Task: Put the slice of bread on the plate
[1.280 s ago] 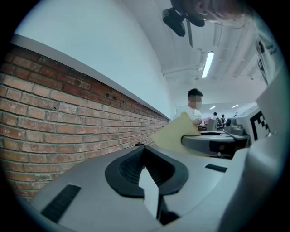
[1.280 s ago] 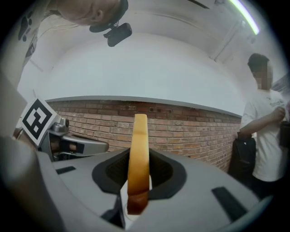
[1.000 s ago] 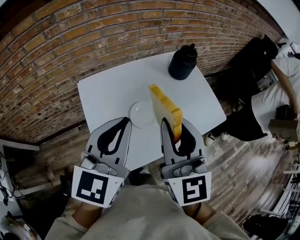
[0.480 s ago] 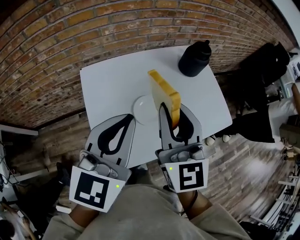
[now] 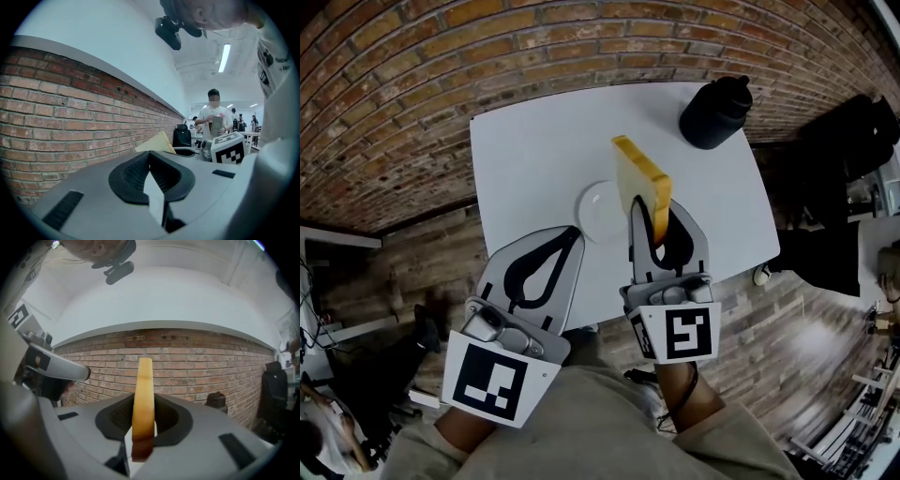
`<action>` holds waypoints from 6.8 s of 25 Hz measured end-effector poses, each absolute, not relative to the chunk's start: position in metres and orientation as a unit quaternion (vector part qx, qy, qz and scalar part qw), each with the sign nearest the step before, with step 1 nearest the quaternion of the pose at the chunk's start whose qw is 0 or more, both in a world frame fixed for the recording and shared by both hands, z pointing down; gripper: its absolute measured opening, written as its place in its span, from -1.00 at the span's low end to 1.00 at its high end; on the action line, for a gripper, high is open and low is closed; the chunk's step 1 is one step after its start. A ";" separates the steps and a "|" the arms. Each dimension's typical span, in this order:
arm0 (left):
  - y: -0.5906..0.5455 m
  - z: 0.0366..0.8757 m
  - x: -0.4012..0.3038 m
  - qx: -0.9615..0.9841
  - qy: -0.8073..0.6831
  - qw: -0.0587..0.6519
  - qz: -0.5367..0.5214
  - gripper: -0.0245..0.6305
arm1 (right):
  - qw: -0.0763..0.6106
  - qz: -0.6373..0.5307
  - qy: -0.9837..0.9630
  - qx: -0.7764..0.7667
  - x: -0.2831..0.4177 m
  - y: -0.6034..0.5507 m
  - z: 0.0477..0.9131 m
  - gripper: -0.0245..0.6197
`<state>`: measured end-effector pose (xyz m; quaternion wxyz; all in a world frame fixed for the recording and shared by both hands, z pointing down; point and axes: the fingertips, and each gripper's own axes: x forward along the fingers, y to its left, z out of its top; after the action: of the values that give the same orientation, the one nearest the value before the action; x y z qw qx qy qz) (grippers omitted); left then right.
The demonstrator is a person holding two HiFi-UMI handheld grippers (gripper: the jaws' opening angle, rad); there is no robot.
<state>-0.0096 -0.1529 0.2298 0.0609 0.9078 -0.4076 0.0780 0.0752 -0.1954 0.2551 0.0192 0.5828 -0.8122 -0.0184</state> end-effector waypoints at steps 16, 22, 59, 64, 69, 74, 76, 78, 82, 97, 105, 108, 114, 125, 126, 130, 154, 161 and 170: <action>-0.171 0.261 -0.013 0.899 -0.419 0.077 0.099 -0.89 | 0.035 0.027 -0.820 0.570 0.068 -0.211 0.315 -0.65; -0.175 0.278 -0.012 0.899 -0.414 0.096 0.107 -0.89 | 0.043 0.046 -0.818 0.572 0.066 -0.215 0.334 -0.65; -0.205 0.369 0.015 0.895 -0.392 0.143 0.155 -0.89 | 0.071 0.151 -0.819 0.549 0.060 -0.227 0.434 -0.65; -0.205 0.368 0.017 0.897 -0.391 0.140 0.154 -0.89 | 0.063 0.176 -0.818 0.544 0.059 -0.227 0.445 -0.65; -0.204 0.368 0.018 0.895 -0.393 0.143 0.155 -0.89 | 0.042 0.201 -0.821 0.533 0.057 -0.226 0.451 -0.65; -0.204 0.369 0.018 0.893 -0.396 0.149 0.152 -0.89 | 0.018 0.242 -0.814 0.527 0.059 -0.228 0.459 -0.65; -0.204 0.369 0.017 0.893 -0.397 0.150 0.152 -0.89 | 0.006 0.264 -0.809 0.526 0.060 -0.229 0.463 -0.65; -0.204 0.369 0.017 0.892 -0.398 0.150 0.153 -0.89 | -0.003 0.277 -0.805 0.525 0.063 -0.230 0.465 -0.65; -0.204 0.368 0.016 0.892 -0.399 0.148 0.154 -0.89 | -0.009 0.290 -0.801 0.524 0.066 -0.232 0.469 -0.64; -0.202 0.368 0.021 0.895 -0.394 0.152 0.145 -0.89 | 0.153 0.201 -0.794 0.552 0.077 -0.231 0.500 -0.16; -0.203 0.366 0.019 0.894 -0.396 0.155 0.140 -0.89 | 0.217 0.171 -0.773 0.570 0.082 -0.236 0.503 0.09; -0.203 0.365 0.019 0.894 -0.397 0.154 0.139 -0.89 | 0.228 0.182 -0.766 0.572 0.087 -0.236 0.511 0.37; -0.202 0.365 0.019 0.894 -0.397 0.156 0.139 -0.89 | 0.237 0.191 -0.752 0.584 0.093 -0.234 0.515 0.42; -0.198 0.360 0.017 0.896 -0.396 0.152 0.135 -0.89 | 0.215 0.186 -0.745 0.604 0.098 -0.233 0.504 0.48; -0.198 0.360 0.017 0.896 -0.396 0.152 0.135 -0.89 | 0.210 0.183 -0.745 0.606 0.097 -0.233 0.501 0.48; -0.196 0.358 0.016 0.897 -0.394 0.150 0.133 -0.89 | 0.196 0.178 -0.749 0.608 0.095 -0.235 0.494 0.47; -0.179 0.345 0.016 0.907 -0.379 0.138 0.121 -0.89 | 0.151 0.125 -0.756 0.625 0.090 -0.221 0.438 -0.90; -0.170 0.340 0.017 0.910 -0.375 0.134 0.116 -0.89 | 0.132 0.094 -0.768 0.619 0.084 -0.205 0.400 -0.90; -0.162 0.328 0.017 0.913 -0.373 0.129 0.102 -0.89 | 0.092 0.052 -0.788 0.606 0.068 -0.177 0.335 -0.90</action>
<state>0.0173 -0.1616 0.3281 0.1292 0.9131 -0.3731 0.1018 0.0677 -0.1766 0.3345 0.0915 0.6063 -0.7883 0.0517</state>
